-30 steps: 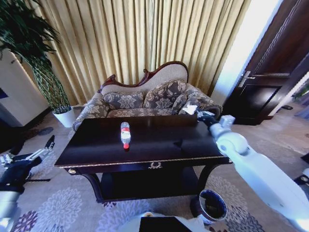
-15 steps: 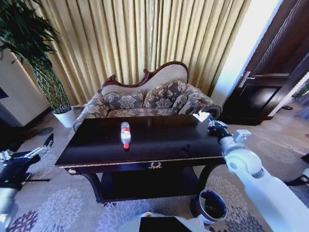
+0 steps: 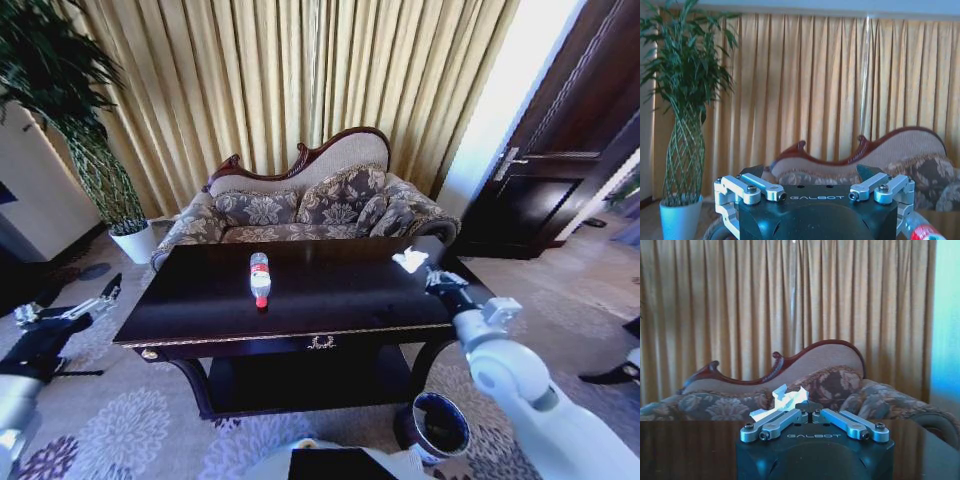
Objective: Move to the front of the table and place the trash on the table into the trash bin.
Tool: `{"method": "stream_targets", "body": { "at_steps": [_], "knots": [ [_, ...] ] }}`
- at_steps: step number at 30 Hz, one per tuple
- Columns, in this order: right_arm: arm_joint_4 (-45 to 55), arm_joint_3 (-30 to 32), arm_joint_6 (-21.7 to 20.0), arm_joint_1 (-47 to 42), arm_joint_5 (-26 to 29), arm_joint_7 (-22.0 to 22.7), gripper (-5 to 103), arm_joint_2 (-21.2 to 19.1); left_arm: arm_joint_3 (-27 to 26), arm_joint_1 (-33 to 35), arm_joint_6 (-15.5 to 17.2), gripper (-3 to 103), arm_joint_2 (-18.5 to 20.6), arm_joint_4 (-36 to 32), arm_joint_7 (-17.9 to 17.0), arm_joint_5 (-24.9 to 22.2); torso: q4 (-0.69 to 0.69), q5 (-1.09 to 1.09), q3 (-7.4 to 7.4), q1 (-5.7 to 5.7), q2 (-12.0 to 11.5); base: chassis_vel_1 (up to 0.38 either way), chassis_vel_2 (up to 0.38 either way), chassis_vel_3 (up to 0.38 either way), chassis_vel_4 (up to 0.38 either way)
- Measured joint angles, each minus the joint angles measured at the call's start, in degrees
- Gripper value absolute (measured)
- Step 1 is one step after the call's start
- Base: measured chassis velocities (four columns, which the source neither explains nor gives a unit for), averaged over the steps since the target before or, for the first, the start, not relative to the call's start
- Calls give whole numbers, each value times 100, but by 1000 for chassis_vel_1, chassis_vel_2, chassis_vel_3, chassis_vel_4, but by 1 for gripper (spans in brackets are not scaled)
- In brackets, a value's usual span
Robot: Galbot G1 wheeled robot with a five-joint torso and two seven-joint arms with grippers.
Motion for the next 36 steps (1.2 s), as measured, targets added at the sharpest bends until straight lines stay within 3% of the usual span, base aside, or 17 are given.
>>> {"method": "stream_targets", "body": {
  "at_steps": [8, 36],
  "knots": [
    [54, -138, -30, 70, -68, 3, 0, 26, -64, -14, 293, 100, 32, -32, -3, 6, 0, 1, 0, 0, 0, 39, -46, -38, 44],
    [-512, -147, 144, 164, -199, -1, 0, 46, -77, -35, 291, 100, -66, -94, 35, 39, 0, 2, -1, -3, 1, 94, -95, -87, 97]
  ]
}}
